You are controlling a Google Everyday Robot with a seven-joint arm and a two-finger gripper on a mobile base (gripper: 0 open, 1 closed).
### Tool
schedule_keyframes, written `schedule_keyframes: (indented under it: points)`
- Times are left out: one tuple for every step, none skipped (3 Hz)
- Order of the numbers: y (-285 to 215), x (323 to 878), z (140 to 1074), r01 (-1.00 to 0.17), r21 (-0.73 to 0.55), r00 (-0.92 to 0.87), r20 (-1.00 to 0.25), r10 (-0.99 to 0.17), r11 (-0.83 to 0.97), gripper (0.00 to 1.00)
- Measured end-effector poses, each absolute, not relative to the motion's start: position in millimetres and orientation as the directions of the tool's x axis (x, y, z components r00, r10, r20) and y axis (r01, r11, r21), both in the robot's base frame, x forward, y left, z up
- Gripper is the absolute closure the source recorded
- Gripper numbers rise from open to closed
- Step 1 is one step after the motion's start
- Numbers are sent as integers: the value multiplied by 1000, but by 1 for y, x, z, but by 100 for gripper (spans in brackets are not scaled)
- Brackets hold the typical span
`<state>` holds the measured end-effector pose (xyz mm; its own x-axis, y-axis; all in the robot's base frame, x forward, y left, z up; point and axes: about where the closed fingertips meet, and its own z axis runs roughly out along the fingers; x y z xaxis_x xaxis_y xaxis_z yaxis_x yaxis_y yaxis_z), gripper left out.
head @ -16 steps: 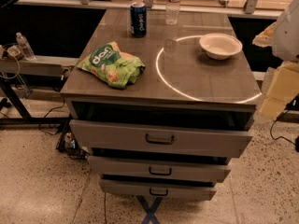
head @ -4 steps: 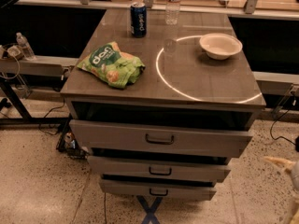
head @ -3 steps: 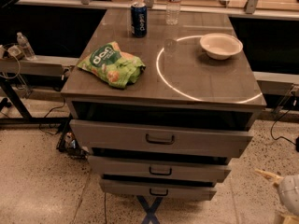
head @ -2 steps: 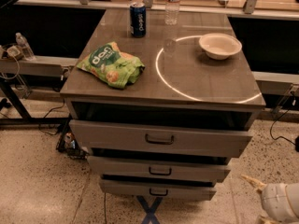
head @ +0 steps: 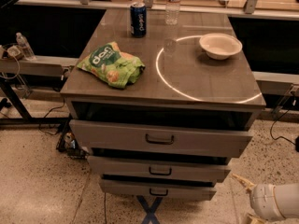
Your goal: Open middle drawer
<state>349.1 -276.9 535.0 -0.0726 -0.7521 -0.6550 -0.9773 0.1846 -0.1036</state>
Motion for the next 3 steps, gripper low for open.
schedule_keyframes:
  points:
    - [-269, 348, 523, -976, -106, -73, -667, -741, 192, 0]
    - [-252, 351, 486, -963, -171, -40, -676, -736, 210, 0]
    - [-237, 369, 462, -944, -247, 4, -673, -740, 219, 0]
